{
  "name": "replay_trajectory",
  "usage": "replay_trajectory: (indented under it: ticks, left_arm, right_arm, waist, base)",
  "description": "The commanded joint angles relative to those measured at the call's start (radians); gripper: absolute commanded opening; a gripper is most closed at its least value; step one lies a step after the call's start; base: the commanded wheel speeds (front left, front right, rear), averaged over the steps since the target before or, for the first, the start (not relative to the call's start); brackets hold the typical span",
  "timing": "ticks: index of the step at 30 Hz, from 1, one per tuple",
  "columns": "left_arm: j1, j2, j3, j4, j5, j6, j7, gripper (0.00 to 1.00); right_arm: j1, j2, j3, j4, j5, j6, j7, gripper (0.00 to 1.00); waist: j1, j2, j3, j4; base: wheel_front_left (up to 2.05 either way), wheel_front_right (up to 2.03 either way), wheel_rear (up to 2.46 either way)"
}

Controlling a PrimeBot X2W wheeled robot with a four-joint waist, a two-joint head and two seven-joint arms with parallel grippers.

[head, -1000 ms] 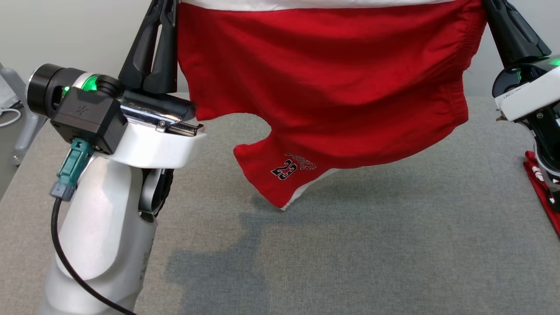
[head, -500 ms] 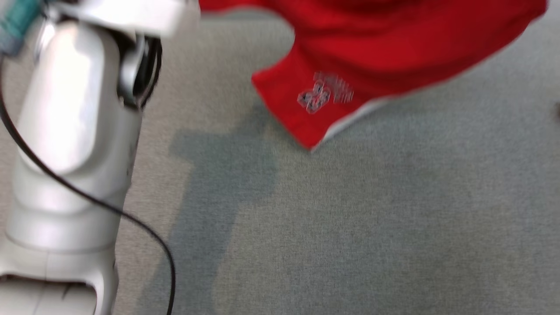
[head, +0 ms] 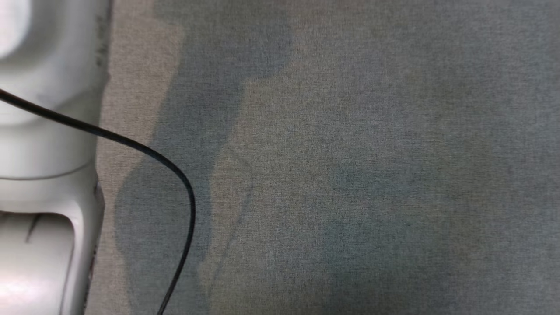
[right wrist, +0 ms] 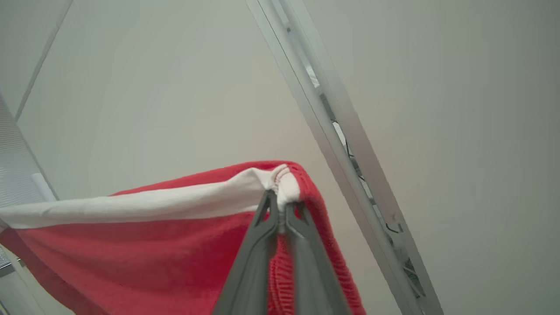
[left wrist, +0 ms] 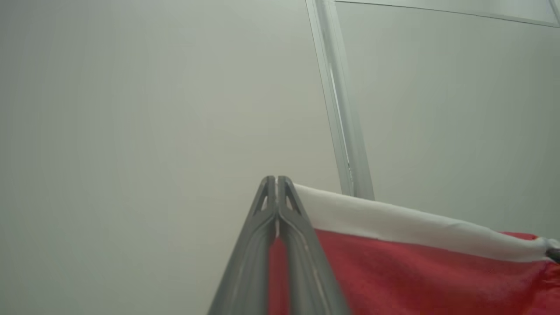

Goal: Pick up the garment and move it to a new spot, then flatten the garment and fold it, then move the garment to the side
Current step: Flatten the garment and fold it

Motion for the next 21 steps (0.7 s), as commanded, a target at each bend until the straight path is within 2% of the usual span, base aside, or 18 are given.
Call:
replay_trajectory:
  ticks: [1, 5, 10, 13, 21]
  left_arm:
    - [0.027, 0.003, -0.017, -0.001, -0.006, 0.007, -0.003, 0.0]
    - [0.091, 0.004, -0.077, -0.018, -0.035, 0.033, -0.003, 0.0]
    - [0.201, 0.003, -0.157, -0.017, -0.068, 0.037, -0.003, 0.0]
    - [0.275, 0.003, -0.19, -0.019, -0.095, 0.02, -0.003, 0.0]
    - [0.461, 0.003, -0.248, 0.021, -0.01, -0.045, -0.003, 0.0]
  right_arm:
    - [0.023, 0.002, 0.007, 0.017, 0.033, 0.0, -0.008, 0.0]
    - [0.068, -0.015, 0.031, 0.065, 0.13, 0.0, -0.005, 0.0]
    - [0.152, -0.063, 0.124, 0.096, 0.17, 0.0, 0.01, 0.0]
    - [0.22, -0.087, 0.164, 0.094, 0.213, 0.0, 0.005, 0.0]
    - [0.388, -0.156, 0.272, 0.031, 0.302, 0.0, 0.016, 0.0]
  waist:
    - [0.0, 0.0, 0.019, 0.0]
    - [0.0, 0.0, 0.044, 0.01]
    - [0.0, 0.0, 0.054, 0.031]
    - [0.0, 0.0, 0.038, 0.042]
    - [0.0, 0.0, -0.037, 0.056]
  base:
    - [0.0, 0.0, 0.0]
    - [0.0, 0.0, 0.0]
    - [0.0, 0.0, 0.0]
    - [0.0, 0.0, 0.0]
    - [0.0, 0.0, 0.0]
